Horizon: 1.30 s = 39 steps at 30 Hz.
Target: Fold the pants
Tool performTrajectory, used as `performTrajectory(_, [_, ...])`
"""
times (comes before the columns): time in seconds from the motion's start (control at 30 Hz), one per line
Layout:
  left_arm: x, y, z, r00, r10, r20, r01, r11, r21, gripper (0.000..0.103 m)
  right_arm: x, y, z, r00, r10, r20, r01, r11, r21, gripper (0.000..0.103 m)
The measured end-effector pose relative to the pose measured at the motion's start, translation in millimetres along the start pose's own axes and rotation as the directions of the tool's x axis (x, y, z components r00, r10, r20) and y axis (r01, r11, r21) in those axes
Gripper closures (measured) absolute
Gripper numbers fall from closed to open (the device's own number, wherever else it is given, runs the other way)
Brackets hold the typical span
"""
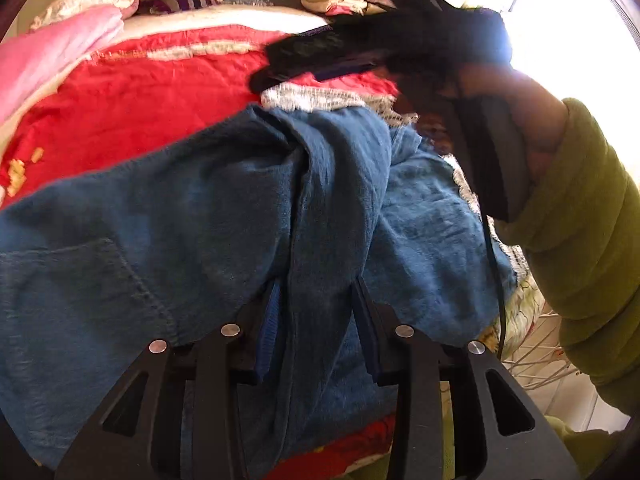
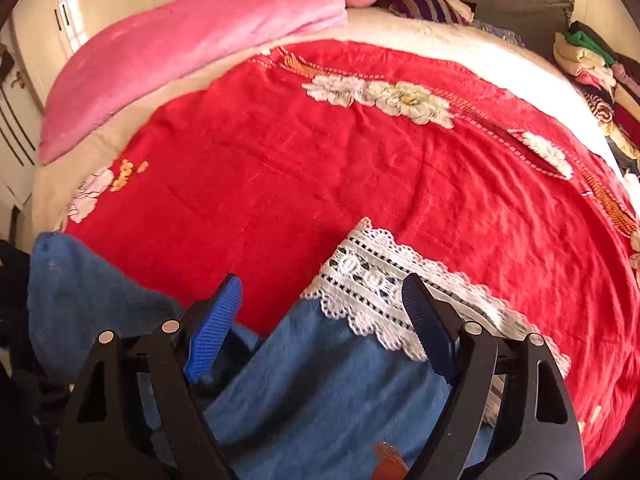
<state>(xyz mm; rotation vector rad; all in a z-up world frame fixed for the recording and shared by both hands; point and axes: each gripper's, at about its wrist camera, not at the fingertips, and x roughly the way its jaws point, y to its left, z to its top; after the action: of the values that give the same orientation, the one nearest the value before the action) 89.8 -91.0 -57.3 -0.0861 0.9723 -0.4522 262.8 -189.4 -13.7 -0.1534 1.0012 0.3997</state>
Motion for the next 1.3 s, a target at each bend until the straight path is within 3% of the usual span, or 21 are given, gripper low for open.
performTrajectory(0.07, [4.2,-2.6,-2.0,1.0,0.002,-0.004,-0.002,1.0,0.007,0.097,17.1,-0.1,6.1,0.999,-0.032,-0.028,0.033,0.999,0.005,0.027])
performTrajectory(0.17, [3.1,-10.7,-4.2,1.0,0.006,-0.002,-0.006,0.999,0.041,0.097,33.5,0.9,11.7,0.998,-0.059,-0.039,0.059,0.998,-0.004,0.029])
performTrajectory(0.2, [3.0,-12.6,-5.1,1.0,0.006,-0.001,-0.006,0.999,0.051,0.097,41.0,-1.3,12.9,0.996,-0.073,-0.051,0.073,0.997,-0.002,0.035])
performTrajectory(0.27, [2.4,-12.6,-6.1,1.0,-0.004,0.001,0.003,0.999,0.048,0.097,47.6,-5.5,13.3,0.994,-0.091,-0.06,0.091,0.996,-0.003,0.074])
performTrajectory(0.33, [1.2,-11.5,-6.7,1.0,-0.009,0.007,0.009,0.999,0.048,0.097,42.1,-14.8,12.5,0.997,-0.071,-0.037,0.071,0.997,0.011,0.093])
performTrajectory(0.37, [-0.3,-11.4,-7.3,1.0,-0.011,0.009,0.01,0.999,0.048,0.096,34.5,-22.2,11.0,0.999,-0.041,-0.016,0.042,0.998,0.043,0.097])
performTrajectory(0.57, [-10.5,-13.7,-8.3,1.0,0.002,0.03,-0.004,0.998,0.063,0.095,-22.6,-58.2,-5.3,0.995,-0.018,0.098,0.004,0.99,0.141,0.098])
performTrajectory(0.7, [-17.7,-15.4,-7.1,0.999,0.022,0.049,-0.026,0.997,0.079,0.076,-72.8,-81.9,-29.3,0.983,-0.021,0.182,-0.018,0.978,0.208,0.098])
performTrajectory(0.83, [-18.5,-13.9,-4.4,0.997,0.032,0.066,-0.036,0.997,0.072,0.074,-115.3,-91.8,-56.4,0.971,-0.04,0.238,-0.016,0.973,0.232,0.098])
performTrajectory(0.9, [-17.9,-14.2,-2.3,0.996,0.051,0.073,-0.057,0.995,0.079,0.08,-130.3,-95.7,-70.0,0.966,-0.046,0.254,-0.019,0.969,0.247,0.098])
performTrajectory(0.97, [-19.7,-14.1,-2.1,0.994,0.067,0.082,-0.073,0.994,0.082,0.1,-145.1,-98.8,-87.7,0.963,-0.05,0.265,-0.023,0.964,0.266,0.098])
performTrajectory(1.07, [-29.3,-12.8,-4.6,0.995,0.031,0.099,-0.04,0.995,0.088,0.1,-164.8,-103.6,-118.1,0.963,-0.047,0.266,-0.036,0.954,0.297,0.098])
performTrajectory(1.3, [-43.7,-21.1,-10.2,0.991,0.045,0.122,-0.062,0.988,0.139,0.101,-191.5,-95.7,-192.3,0.977,-0.032,0.211,-0.047,0.932,0.358,0.098])
